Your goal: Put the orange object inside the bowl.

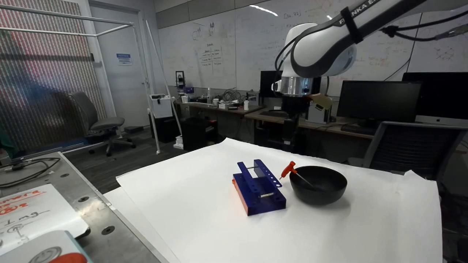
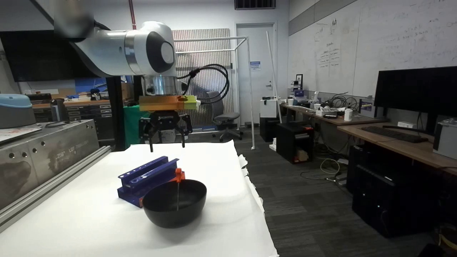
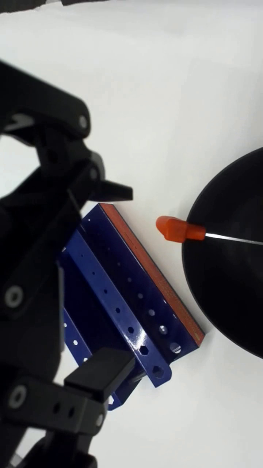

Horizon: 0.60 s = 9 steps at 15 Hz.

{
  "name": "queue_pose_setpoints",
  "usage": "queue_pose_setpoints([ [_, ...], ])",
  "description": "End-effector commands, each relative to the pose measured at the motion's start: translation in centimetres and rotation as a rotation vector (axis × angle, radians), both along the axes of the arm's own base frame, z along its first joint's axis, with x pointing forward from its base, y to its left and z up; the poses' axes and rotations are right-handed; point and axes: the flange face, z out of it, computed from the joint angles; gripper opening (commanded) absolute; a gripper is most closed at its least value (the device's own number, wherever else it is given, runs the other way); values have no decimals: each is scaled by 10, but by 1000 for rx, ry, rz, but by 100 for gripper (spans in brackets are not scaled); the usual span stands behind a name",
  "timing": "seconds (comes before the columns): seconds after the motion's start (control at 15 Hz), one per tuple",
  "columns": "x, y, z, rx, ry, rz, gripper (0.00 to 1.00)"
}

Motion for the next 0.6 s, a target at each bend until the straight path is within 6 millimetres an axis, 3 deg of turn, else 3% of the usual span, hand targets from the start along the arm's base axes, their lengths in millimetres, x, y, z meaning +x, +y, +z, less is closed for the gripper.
queue_pose_setpoints([
  [0.0,29,14,-12,-88,110,-17,100],
  [0.53,55,-1,-57,-93,256,10,100],
])
